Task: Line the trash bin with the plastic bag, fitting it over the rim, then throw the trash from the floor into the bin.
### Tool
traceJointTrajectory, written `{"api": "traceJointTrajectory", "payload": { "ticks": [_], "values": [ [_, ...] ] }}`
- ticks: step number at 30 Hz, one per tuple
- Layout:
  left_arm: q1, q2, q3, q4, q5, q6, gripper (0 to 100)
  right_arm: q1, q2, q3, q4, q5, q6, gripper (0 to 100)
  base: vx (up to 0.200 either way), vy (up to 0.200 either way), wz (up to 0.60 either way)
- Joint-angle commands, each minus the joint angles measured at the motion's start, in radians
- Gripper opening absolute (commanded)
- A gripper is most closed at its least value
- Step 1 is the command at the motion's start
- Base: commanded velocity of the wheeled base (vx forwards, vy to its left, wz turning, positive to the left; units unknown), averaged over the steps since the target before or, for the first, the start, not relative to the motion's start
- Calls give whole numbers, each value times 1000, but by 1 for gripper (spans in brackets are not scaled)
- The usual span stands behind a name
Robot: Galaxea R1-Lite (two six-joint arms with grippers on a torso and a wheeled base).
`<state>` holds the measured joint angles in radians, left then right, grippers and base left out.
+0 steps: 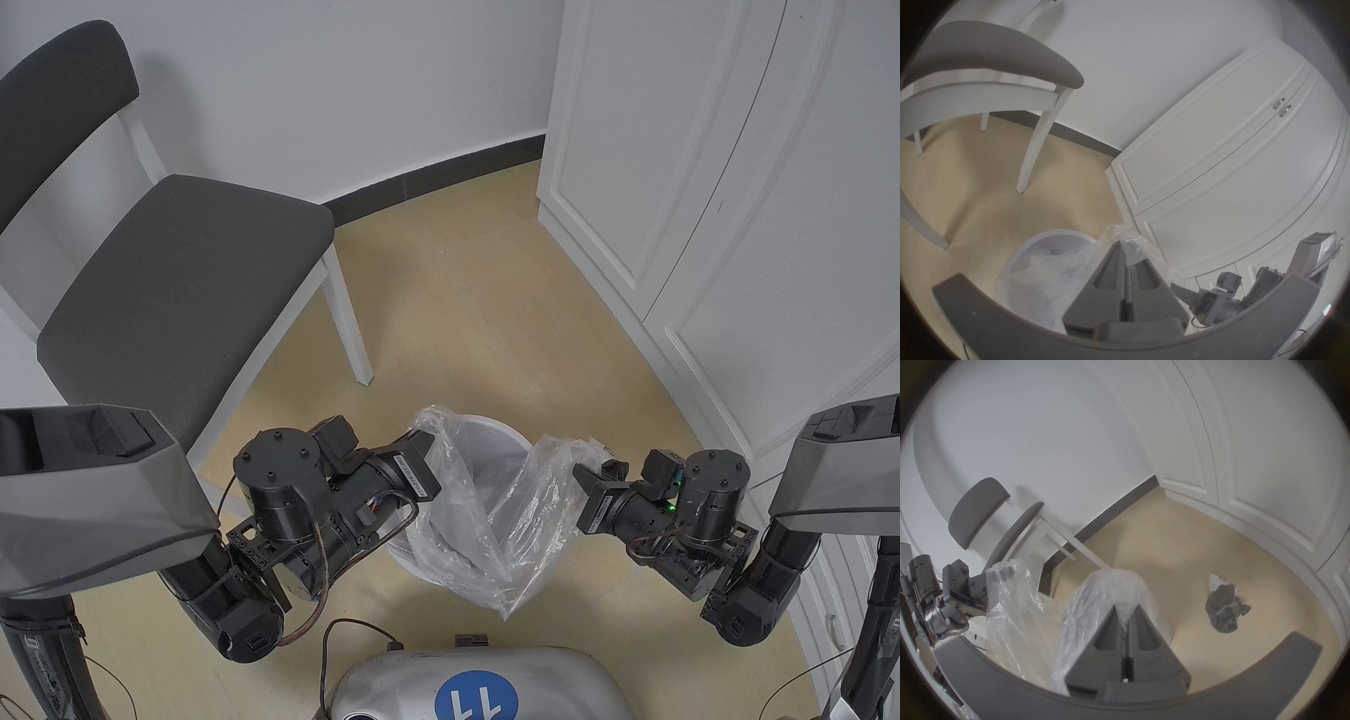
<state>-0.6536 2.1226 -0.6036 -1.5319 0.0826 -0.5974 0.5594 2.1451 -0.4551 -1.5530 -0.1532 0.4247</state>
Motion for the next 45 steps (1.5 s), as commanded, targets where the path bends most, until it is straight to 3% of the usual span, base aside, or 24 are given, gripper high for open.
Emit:
{"api": "traceJointTrajectory", "payload": {
  "ticks": [1,10,15,20,24,25,26,28,39,45],
  "values": [
    [5,25,-2,-1,-3,-18,0,25,41,0,-18,-2,11,0,0,0,0],
    [5,99,-25,-1,-1,-27,0,16,44,12,-18,-6,-14,0,0,0,0],
    [9,86,-19,-1,3,-19,0,-39,29,59,-18,0,-158,0,0,0,0],
    [32,34,18,-1,-4,-5,0,-85,-21,118,-18,23,-244,0,0,0,0],
    [62,22,42,3,-27,73,0,-124,-34,161,-18,32,-325,0,0,0,0],
    [88,20,76,1,-46,168,0,-144,-39,182,-18,34,-376,0,0,0,0],
    [88,20,76,1,-46,168,0,-144,-39,182,-18,34,-376,0,0,0,0],
    [111,7,122,1,-49,266,0,-159,-39,211,-18,53,-417,0,0,0,0],
    [101,60,245,3,-107,406,0,-145,-10,326,-18,75,-547,0,0,0,0],
    [88,70,274,3,-112,426,0,-141,7,366,-18,89,-601,0,0,0,0]
  ]
}}
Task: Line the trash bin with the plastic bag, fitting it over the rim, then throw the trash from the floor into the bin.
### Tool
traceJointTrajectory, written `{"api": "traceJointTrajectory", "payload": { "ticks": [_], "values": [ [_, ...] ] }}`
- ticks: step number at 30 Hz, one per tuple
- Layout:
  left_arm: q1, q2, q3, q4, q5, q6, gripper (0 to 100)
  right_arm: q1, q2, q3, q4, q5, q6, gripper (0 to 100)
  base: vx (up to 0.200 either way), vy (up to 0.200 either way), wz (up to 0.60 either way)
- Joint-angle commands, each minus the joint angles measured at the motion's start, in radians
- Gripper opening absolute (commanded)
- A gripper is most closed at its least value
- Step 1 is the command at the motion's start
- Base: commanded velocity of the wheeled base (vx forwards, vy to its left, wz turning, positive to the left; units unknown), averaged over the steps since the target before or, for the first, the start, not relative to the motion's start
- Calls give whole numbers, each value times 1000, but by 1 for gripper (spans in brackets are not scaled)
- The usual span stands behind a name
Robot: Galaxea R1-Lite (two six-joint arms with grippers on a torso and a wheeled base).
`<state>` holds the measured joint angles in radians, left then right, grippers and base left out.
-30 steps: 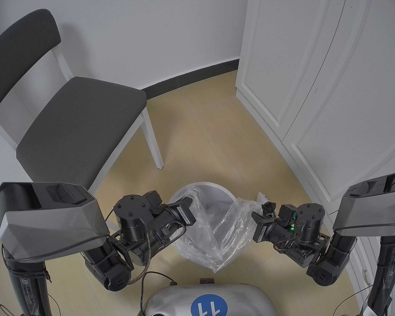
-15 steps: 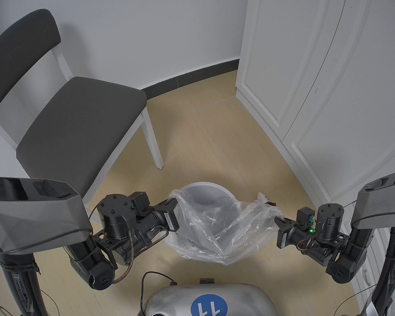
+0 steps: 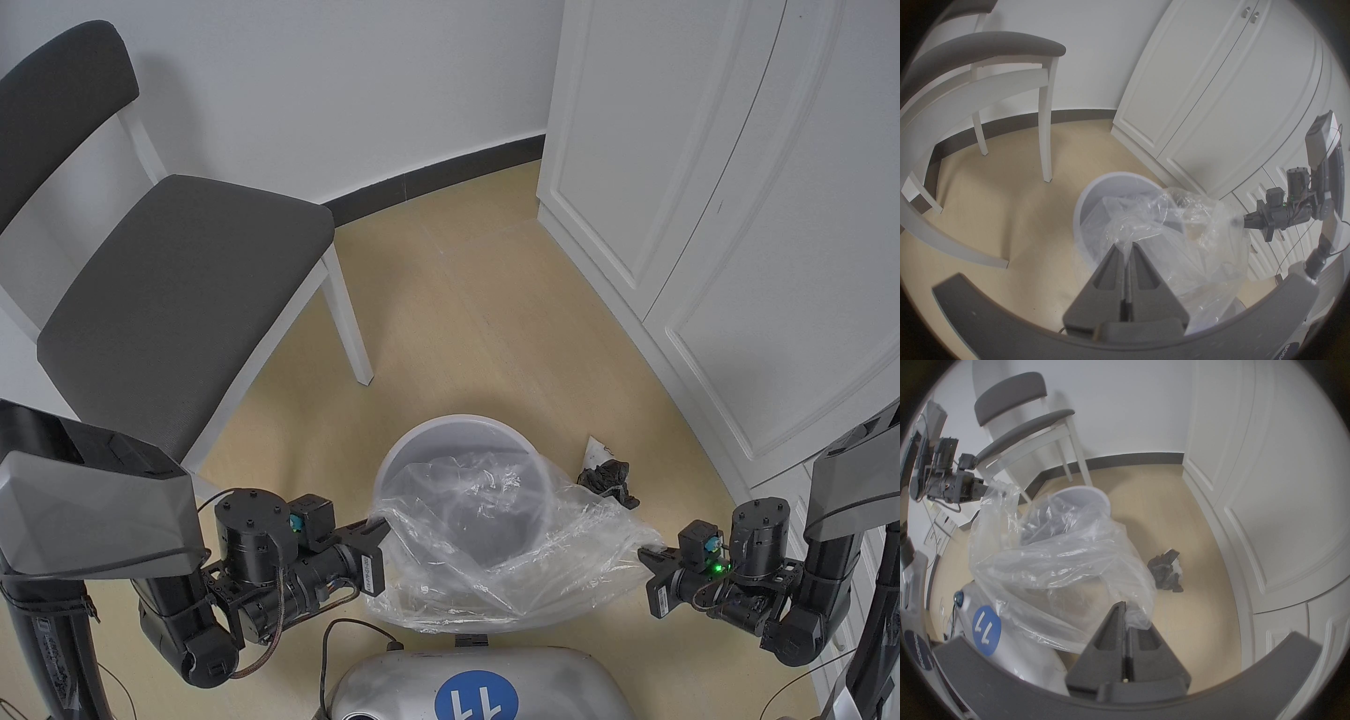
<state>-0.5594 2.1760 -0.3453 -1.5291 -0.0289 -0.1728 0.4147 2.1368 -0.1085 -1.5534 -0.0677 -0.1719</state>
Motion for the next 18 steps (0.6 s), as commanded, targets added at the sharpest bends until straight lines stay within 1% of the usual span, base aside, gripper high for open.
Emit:
{"api": "traceJointTrajectory", "payload": {
  "ticks": [1,4,13,16,17,18],
  "values": [
    [-16,22,19,1,0,4,0,6,25,32,-17,9,-26,0,0,0,0],
    [-19,42,14,0,1,6,0,9,32,38,-17,11,-43,0,0,0,0],
    [-16,67,-63,-3,14,-5,0,41,91,-5,-17,-4,-38,0,0,0,0],
    [-10,65,-127,-3,69,-36,0,55,109,-53,-17,-50,-26,0,0,0,0],
    [-10,64,-132,-3,76,-40,0,56,110,-56,-17,-55,-24,0,0,0,0],
    [-8,67,-161,-3,107,-60,0,62,112,-71,-17,-77,-8,0,0,0,0]
  ]
}}
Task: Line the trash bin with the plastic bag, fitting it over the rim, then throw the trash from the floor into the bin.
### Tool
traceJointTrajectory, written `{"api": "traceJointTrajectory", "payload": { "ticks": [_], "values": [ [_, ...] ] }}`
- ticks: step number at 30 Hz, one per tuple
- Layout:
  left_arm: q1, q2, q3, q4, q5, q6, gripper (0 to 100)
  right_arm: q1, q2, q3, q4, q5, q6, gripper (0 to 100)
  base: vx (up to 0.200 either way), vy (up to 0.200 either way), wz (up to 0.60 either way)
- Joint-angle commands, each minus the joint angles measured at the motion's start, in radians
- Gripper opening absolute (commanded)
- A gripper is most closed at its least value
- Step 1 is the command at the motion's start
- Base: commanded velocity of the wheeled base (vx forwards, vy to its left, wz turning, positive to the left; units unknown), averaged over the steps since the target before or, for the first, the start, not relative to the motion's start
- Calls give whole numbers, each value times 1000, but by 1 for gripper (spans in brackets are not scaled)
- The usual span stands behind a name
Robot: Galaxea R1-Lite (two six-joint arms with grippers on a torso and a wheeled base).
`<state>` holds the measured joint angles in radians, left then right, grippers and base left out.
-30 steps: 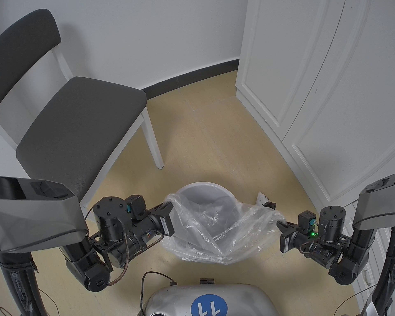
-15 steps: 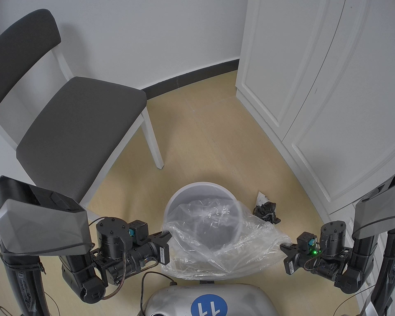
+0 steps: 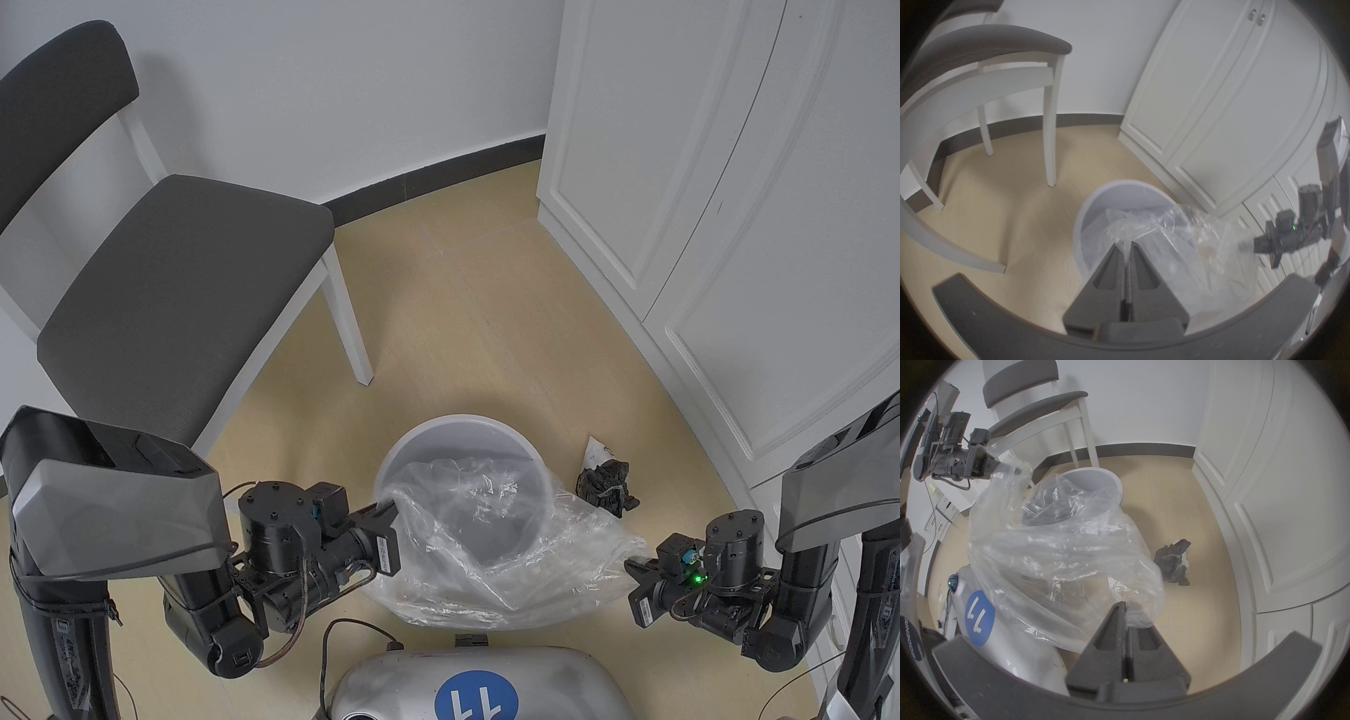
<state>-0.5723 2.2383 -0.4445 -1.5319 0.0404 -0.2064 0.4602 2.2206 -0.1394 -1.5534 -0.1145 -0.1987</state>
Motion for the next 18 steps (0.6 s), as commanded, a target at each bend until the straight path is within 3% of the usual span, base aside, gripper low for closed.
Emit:
{"api": "traceJointTrajectory", "payload": {
  "ticks": [1,8,18],
  "values": [
    [6,6,-82,-1,62,-38,0,26,28,-54,-17,-40,39,0,0,0,0],
    [14,4,-117,-1,93,-41,0,49,68,-126,-17,-133,101,0,0,0,0],
    [14,4,-91,-1,85,-41,0,49,93,-114,-17,-136,97,0,0,0,0]
  ]
}}
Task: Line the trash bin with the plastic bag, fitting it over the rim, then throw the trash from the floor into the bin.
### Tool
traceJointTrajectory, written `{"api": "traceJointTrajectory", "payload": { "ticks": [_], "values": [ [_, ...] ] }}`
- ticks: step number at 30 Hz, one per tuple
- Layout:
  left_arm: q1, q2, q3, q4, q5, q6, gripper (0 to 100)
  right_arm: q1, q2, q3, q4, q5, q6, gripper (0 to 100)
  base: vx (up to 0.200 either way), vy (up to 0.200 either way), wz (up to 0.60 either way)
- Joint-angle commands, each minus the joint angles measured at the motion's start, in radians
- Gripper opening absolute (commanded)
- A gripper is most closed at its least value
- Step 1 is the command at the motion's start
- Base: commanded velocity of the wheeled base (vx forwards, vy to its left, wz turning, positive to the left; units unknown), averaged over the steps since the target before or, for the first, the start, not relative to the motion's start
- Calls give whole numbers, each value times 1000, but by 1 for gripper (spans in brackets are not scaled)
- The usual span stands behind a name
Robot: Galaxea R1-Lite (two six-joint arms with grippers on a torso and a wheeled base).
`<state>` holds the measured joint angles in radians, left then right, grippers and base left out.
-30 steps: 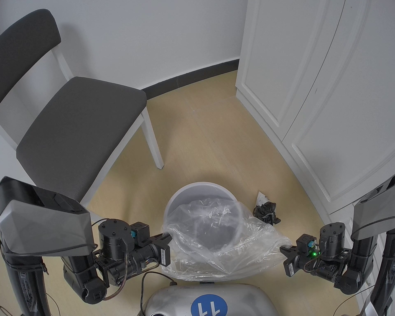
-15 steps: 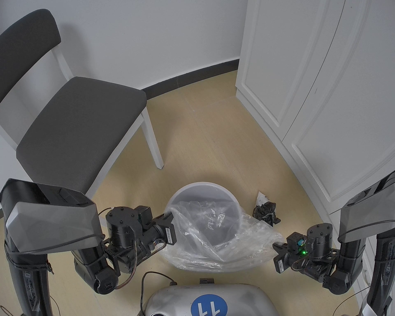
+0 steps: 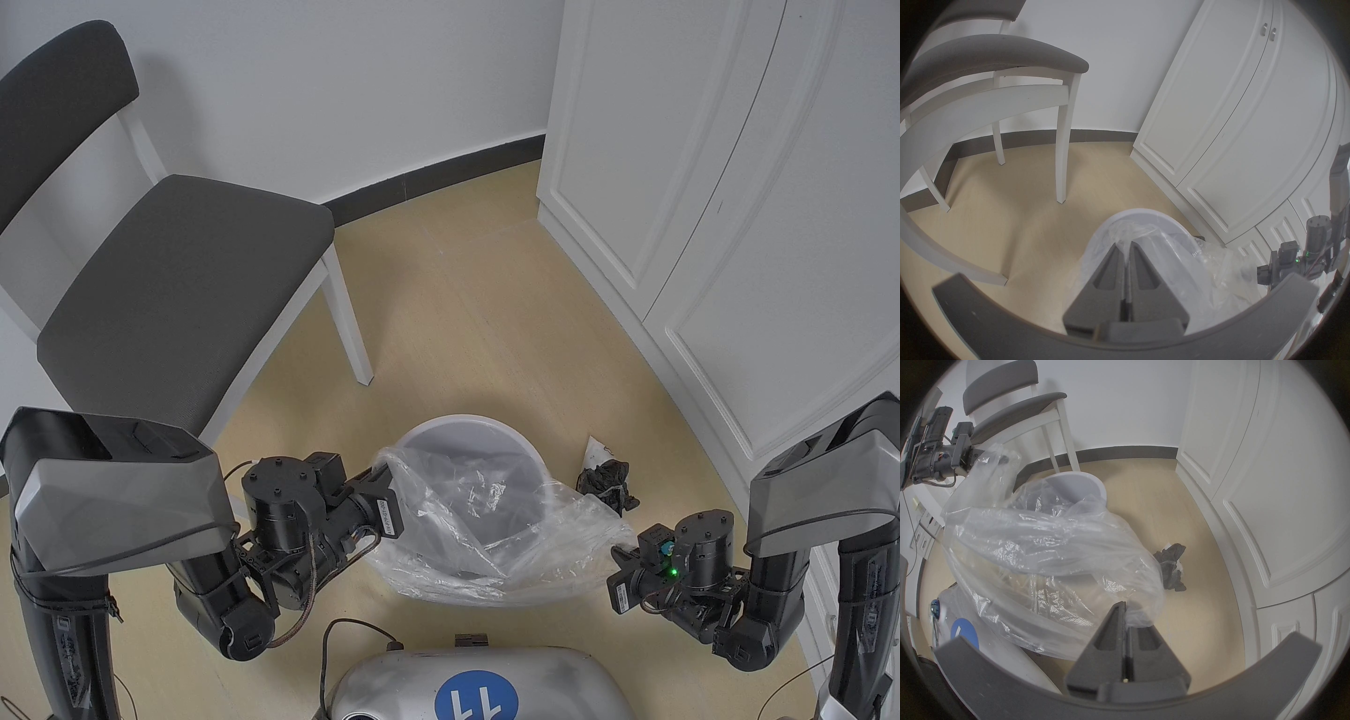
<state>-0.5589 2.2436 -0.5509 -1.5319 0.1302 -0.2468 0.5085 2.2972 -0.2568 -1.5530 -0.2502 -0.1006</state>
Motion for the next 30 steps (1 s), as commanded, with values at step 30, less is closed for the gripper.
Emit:
{"api": "traceJointTrajectory", "payload": {
  "ticks": [30],
  "values": [
    [33,54,-106,-1,25,-60,0,68,90,-2,-18,-14,1,0,0,0,0]
  ]
}}
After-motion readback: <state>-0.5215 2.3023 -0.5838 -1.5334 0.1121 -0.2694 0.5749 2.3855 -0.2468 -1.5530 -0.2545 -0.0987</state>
